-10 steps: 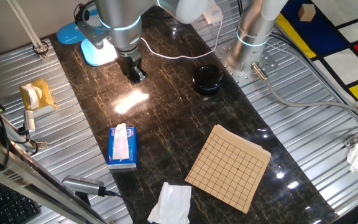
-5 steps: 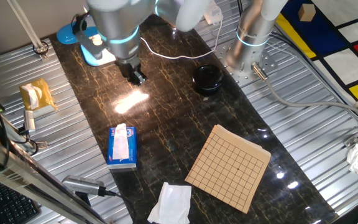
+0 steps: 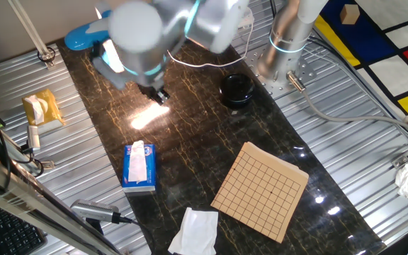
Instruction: Turn off the desk lamp by pressing the button
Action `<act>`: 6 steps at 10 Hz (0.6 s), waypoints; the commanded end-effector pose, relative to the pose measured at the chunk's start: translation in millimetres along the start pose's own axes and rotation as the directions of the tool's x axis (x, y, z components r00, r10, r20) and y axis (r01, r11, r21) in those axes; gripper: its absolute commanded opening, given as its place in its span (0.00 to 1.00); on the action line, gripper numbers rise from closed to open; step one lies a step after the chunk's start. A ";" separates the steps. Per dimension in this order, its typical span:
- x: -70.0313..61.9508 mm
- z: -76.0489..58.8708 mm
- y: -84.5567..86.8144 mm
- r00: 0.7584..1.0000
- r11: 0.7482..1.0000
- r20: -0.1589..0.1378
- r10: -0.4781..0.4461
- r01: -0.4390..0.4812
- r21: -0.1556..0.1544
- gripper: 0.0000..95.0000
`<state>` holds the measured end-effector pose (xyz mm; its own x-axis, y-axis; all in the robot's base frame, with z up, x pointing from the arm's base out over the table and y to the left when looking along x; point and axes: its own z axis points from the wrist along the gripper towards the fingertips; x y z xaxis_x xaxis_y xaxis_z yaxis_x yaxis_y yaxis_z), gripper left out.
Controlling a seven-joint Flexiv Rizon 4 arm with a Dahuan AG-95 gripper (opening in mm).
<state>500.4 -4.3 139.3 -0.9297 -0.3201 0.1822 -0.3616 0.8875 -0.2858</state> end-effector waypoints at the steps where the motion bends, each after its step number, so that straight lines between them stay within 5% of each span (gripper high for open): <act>1: -6.0 17.5 -4.5 1.000 0.997 -0.023 -0.001 0.002 0.073 0.00; 6: 0.5 49.0 -61.6 0.997 0.994 0.009 -0.082 0.081 0.079 0.00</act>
<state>515.1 -69.3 113.0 -0.9021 -0.3854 0.1942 -0.4307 0.8323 -0.3491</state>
